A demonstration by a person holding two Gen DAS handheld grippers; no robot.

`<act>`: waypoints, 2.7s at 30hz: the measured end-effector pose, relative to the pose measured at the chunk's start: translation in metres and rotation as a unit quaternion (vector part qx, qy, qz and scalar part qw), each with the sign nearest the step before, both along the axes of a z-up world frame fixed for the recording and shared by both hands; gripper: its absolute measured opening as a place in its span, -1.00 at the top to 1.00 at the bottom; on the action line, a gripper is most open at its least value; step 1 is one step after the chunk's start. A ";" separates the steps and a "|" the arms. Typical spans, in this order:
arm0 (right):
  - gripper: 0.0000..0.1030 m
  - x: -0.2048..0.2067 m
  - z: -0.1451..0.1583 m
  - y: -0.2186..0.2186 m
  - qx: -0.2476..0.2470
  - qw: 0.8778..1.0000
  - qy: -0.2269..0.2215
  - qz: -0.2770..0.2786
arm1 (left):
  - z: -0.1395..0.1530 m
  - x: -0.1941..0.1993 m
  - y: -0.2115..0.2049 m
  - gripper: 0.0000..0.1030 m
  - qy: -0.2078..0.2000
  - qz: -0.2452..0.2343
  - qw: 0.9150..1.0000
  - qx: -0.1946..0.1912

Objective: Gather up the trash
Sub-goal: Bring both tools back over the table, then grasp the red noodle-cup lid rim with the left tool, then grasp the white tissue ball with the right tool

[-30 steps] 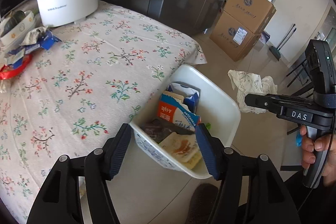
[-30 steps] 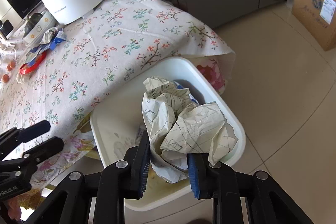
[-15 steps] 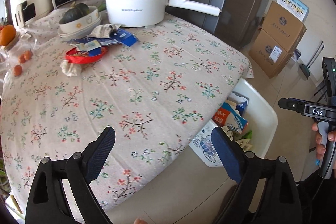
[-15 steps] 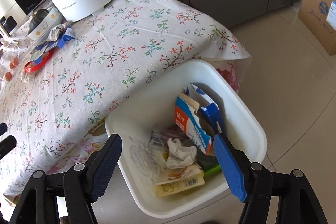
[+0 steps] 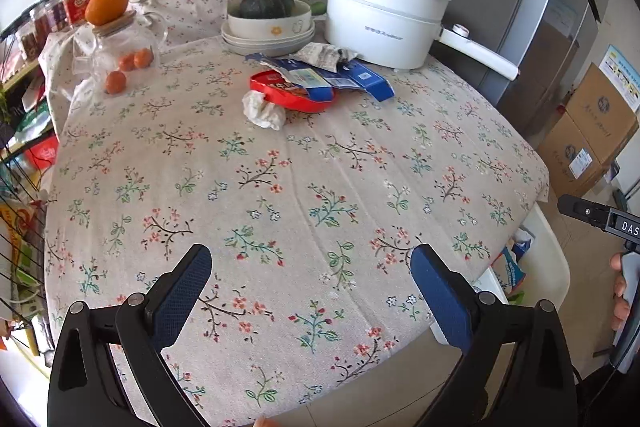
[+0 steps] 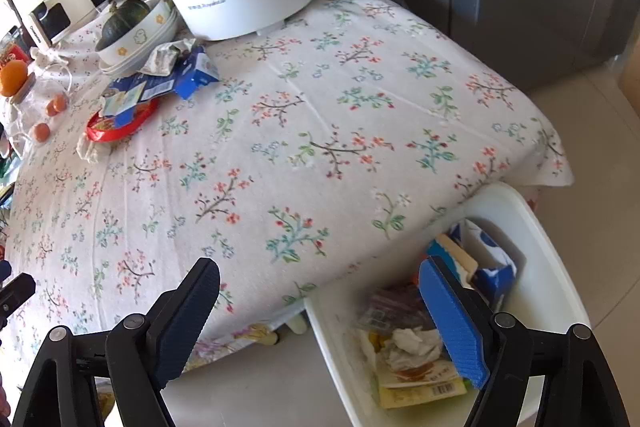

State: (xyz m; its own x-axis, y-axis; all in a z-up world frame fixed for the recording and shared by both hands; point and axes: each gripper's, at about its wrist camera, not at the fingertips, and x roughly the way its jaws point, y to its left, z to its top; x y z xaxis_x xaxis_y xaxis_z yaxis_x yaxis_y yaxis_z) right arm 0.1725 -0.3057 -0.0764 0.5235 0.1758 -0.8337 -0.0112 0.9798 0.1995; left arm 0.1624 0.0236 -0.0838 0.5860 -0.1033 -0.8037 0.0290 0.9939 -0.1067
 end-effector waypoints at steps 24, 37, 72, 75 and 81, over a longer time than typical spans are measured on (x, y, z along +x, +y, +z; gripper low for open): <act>-0.70 0.074 -0.023 0.028 -0.020 0.999 0.026 0.024 | -0.033 0.167 0.062 -0.11 0.023 0.110 0.988 -0.107; -0.70 0.072 -0.023 0.021 -0.032 0.998 0.032 0.035 | -0.063 0.224 0.070 0.65 0.074 0.145 0.972 -0.170; -0.70 0.058 -0.028 0.147 0.015 0.996 0.040 0.077 | 0.016 0.012 0.169 0.75 -0.010 0.172 0.977 -0.124; -0.70 0.072 -0.033 0.172 0.010 0.995 0.039 0.091 | 0.022 0.008 0.185 0.75 -0.020 0.176 0.977 -0.122; -0.65 0.104 -0.045 0.222 0.018 0.993 0.037 0.110 | 0.025 0.007 0.196 0.75 -0.023 0.176 0.978 -0.110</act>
